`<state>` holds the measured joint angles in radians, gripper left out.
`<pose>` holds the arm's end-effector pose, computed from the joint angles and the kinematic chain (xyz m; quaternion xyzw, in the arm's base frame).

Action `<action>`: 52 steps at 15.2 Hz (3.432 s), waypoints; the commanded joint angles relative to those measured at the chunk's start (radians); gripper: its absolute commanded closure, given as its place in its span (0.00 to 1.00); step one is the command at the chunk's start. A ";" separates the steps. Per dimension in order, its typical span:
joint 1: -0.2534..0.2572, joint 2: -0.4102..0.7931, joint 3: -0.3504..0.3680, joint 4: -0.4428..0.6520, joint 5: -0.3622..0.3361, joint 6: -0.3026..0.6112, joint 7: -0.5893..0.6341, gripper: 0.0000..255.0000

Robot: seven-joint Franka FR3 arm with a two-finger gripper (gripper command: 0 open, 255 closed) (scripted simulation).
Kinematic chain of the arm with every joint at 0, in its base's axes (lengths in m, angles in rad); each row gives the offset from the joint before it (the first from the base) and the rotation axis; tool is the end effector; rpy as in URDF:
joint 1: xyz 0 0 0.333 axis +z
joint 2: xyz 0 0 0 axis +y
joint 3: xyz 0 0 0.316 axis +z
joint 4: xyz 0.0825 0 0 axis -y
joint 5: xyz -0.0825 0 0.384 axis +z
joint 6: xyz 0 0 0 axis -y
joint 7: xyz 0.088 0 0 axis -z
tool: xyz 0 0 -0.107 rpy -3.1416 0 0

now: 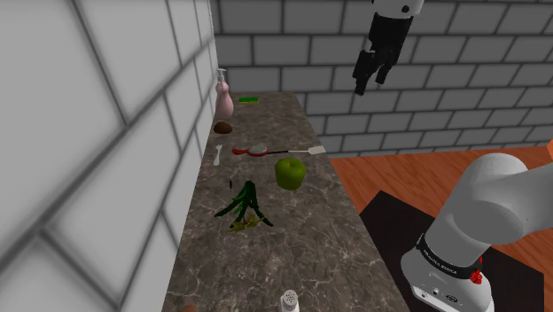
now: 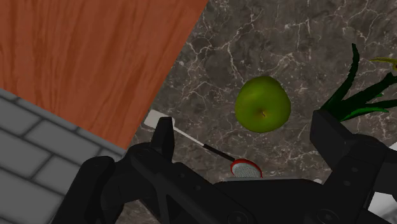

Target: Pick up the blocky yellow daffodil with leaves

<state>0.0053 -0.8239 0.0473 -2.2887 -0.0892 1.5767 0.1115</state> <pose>0.2966 0.0121 0.6348 0.9958 -0.0381 0.0601 0.0575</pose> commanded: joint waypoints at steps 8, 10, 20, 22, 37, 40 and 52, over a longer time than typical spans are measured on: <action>0.018 0.108 0.093 -0.088 0.071 0.163 0.140 0.00; 0.023 0.151 0.120 -0.103 0.089 0.212 0.180 0.00; 0.034 0.435 0.256 -0.096 0.137 0.453 0.376 0.00; 0.034 0.504 0.282 -0.078 0.134 0.498 0.417 0.00; 0.078 1.026 0.370 0.159 -0.021 0.717 0.728 0.00; 0.082 1.054 0.365 0.149 -0.038 0.752 0.740 0.00; 0.088 1.087 0.357 0.139 -0.060 0.792 0.754 1.00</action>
<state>0.0931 0.2631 0.4045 -2.1499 -0.1487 2.3689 0.8651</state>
